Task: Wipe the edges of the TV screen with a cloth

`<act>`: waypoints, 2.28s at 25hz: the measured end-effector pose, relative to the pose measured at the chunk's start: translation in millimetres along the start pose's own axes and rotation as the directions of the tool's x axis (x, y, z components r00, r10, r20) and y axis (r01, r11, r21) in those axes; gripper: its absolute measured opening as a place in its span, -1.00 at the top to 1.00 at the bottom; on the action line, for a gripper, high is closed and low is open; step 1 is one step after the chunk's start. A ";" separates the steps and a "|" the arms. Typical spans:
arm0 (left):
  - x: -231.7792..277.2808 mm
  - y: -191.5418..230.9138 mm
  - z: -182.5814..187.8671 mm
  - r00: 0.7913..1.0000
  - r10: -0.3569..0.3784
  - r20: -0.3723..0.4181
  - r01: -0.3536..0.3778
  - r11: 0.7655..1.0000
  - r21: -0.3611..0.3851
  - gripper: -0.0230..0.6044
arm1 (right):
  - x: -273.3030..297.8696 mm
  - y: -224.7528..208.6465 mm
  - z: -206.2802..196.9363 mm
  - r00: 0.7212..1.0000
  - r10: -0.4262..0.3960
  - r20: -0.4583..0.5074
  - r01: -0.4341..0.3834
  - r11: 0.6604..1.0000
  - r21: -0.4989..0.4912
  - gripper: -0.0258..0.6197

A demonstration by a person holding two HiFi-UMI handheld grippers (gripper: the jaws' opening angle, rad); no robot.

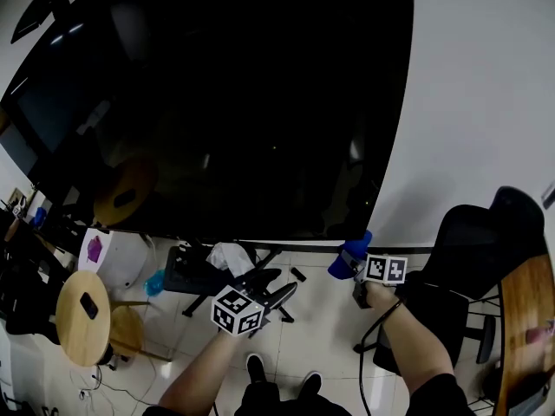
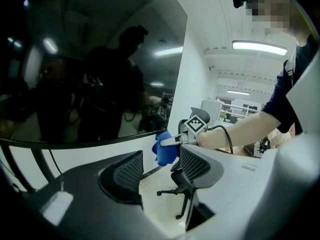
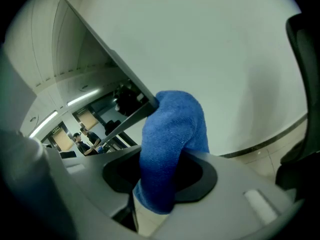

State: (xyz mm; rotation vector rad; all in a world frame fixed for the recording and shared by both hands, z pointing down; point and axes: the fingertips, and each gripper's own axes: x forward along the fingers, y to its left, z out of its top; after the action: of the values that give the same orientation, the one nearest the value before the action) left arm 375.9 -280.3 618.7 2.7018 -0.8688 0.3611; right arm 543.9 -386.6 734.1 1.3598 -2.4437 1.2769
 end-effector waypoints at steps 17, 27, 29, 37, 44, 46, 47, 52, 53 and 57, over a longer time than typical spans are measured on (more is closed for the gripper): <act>-49.9 83.2 -8.5 0.990 -0.143 0.011 0.144 0.989 -0.021 0.22 | 40.6 50.4 -7.0 0.976 -0.215 0.026 0.217 0.968 -0.129 0.41; -104.1 139.8 -21.1 0.990 -0.141 0.005 0.141 0.990 -0.019 0.22 | 84.0 103.2 -28.8 0.974 -0.220 0.056 0.226 0.963 -0.146 0.41; -112.0 146.8 -23.5 0.993 -0.122 0.004 0.122 0.992 -0.026 0.22 | 94.5 114.7 -34.1 0.977 -0.207 0.041 0.211 0.964 -0.159 0.41; -146.8 163.2 -30.7 0.998 -0.052 0.026 0.053 0.998 -0.037 0.22 | 128.4 157.4 -48.2 0.989 -0.146 0.023 0.147 0.966 -0.211 0.42; -200.2 207.4 -46.6 0.997 -0.063 0.049 0.067 0.995 -0.071 0.22 | 171.3 208.6 -70.0 0.986 -0.164 0.015 0.164 0.969 -0.183 0.42; -214.9 224.6 -48.5 0.996 -0.083 0.045 0.086 0.994 -0.068 0.22 | 185.0 223.1 -74.8 0.983 -0.180 0.024 0.182 0.968 -0.175 0.42; -223.4 232.5 -49.3 0.994 -0.096 0.042 0.099 0.993 -0.065 0.22 | 192.0 231.5 -78.8 0.982 -0.187 0.027 0.189 0.968 -0.168 0.42; -261.8 267.3 -52.2 0.990 -0.141 0.020 0.142 0.990 -0.019 0.22 | 226.8 268.4 -94.3 0.977 -0.210 0.045 0.215 0.965 -0.153 0.42; -270.3 272.9 -53.5 0.989 -0.144 0.014 0.145 0.989 -0.010 0.22 | 232.6 275.5 -97.1 0.976 -0.212 0.053 0.218 0.965 -0.145 0.42; -304.7 294.0 -64.2 0.992 -0.124 0.012 0.124 0.992 -0.021 0.22 | 259.0 306.8 -110.1 0.980 -0.195 0.047 0.200 0.967 -0.158 0.42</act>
State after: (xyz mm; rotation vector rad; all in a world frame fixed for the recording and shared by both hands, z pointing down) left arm -49.4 -327.3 636.4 2.7232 -0.6990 0.3090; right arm 128.1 -404.2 721.6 1.5425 -2.3016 0.9961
